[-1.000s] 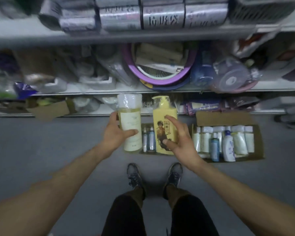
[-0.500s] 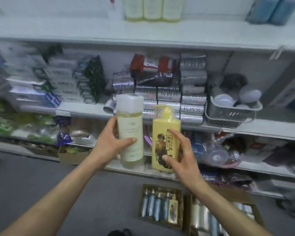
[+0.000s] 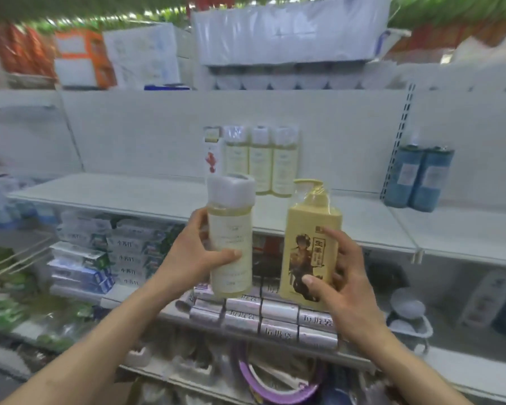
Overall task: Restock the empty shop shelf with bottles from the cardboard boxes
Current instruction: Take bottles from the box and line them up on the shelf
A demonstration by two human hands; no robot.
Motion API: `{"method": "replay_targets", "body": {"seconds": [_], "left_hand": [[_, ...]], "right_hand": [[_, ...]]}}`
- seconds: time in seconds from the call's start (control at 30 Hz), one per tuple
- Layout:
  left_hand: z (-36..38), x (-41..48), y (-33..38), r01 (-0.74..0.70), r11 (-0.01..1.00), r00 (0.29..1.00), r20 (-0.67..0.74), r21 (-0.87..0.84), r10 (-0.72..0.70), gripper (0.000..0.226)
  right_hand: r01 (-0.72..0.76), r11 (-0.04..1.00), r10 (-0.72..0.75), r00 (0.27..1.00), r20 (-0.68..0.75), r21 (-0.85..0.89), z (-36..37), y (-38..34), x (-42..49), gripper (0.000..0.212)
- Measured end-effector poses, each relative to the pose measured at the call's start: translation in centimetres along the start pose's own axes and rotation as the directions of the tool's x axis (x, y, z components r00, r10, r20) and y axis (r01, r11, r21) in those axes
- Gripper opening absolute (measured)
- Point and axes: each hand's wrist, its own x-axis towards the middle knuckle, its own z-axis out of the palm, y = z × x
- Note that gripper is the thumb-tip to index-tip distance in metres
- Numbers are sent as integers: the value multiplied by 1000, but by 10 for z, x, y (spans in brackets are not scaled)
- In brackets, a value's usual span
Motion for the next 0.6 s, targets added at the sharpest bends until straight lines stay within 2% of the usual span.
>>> {"method": "replay_targets", "body": {"seconds": [0.23, 0.33, 0.5, 0.6], "left_hand": [[-16, 75, 12, -86, 996, 996, -30, 35, 87, 92], [-26, 112, -1, -87, 996, 996, -19, 30, 88, 90], [-36, 168, -21, -82, 996, 996, 28, -35, 83, 88], [-32, 194, -29, -95, 993, 988, 113, -64, 102, 90]], "right_hand": [[99, 995, -99, 995, -27, -17, -9, -8, 65, 92], [94, 996, -94, 993, -65, -11, 0, -1, 82, 93], [60, 998, -62, 988, -142, -21, 22, 13, 108, 92], [41, 997, -53, 979, -195, -68, 35, 19, 120, 91]]}}
